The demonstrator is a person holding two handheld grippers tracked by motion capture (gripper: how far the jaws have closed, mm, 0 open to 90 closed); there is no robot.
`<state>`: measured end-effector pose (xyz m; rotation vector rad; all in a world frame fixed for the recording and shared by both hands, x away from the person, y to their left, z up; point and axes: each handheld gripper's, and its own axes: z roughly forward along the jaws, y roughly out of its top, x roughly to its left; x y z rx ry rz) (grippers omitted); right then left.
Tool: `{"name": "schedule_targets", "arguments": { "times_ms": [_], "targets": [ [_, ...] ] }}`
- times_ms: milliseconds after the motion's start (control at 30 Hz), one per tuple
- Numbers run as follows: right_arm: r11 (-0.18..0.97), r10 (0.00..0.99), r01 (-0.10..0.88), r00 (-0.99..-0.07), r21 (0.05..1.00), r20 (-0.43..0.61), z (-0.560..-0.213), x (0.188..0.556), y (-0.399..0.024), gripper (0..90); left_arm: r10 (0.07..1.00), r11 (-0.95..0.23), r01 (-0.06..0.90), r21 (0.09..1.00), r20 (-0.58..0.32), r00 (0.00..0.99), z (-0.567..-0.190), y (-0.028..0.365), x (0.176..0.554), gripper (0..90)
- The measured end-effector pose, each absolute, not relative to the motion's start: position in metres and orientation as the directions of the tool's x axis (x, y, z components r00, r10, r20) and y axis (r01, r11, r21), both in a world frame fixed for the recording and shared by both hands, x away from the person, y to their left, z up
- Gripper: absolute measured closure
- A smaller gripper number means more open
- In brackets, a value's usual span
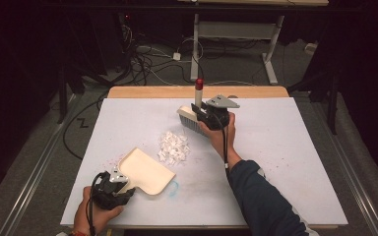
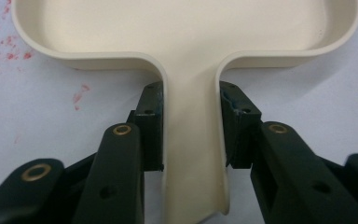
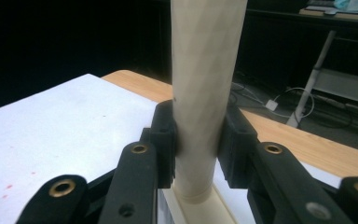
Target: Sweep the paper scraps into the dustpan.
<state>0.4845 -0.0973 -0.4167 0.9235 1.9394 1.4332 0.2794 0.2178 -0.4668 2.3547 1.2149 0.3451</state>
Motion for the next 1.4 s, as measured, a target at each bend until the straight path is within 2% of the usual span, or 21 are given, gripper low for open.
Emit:
{"name": "schedule_targets", "arguments": {
  "times_ms": [467, 633, 733, 1033, 1400],
  "targets": [
    [0.216, 0.729, 0.192, -0.684, 0.957, -0.027, -0.419, 0.463, -0.075, 71.8, 0.796, -0.54, 0.71, 0.451, 0.001, 0.605, -0.46, 0.213, 0.3, 63.2],
    [0.214, 0.734, 0.19, -0.679, 0.958, -0.029, -0.421, 0.458, -0.069, 71.7, 0.796, -0.542, 0.71, 0.449, 0.002, 0.606, -0.46, 0.211, 0.304, 63.2],
    [0.185, 0.728, 0.206, -0.686, 0.961, 0.007, -0.423, 0.447, -0.063, 71.5, 0.794, -0.547, 0.713, 0.439, 0.003, 0.608, -0.46, 0.209, 0.307, 63.2],
    [0.225, 0.674, 0.16, -0.737, 0.961, -0.036, -0.427, 0.416, -0.048, 70.7, 0.793, -0.551, 0.709, 0.44, 0.012, 0.609, -0.459, 0.203, 0.313, 63.2],
    [0.236, 0.614, 0.135, -0.788, 0.962, -0.04, -0.425, 0.39, -0.03, 71.5, 0.792, -0.552, 0.707, 0.443, 0.011, 0.611, -0.46, 0.196, 0.319, 63.2]
  ]
}}
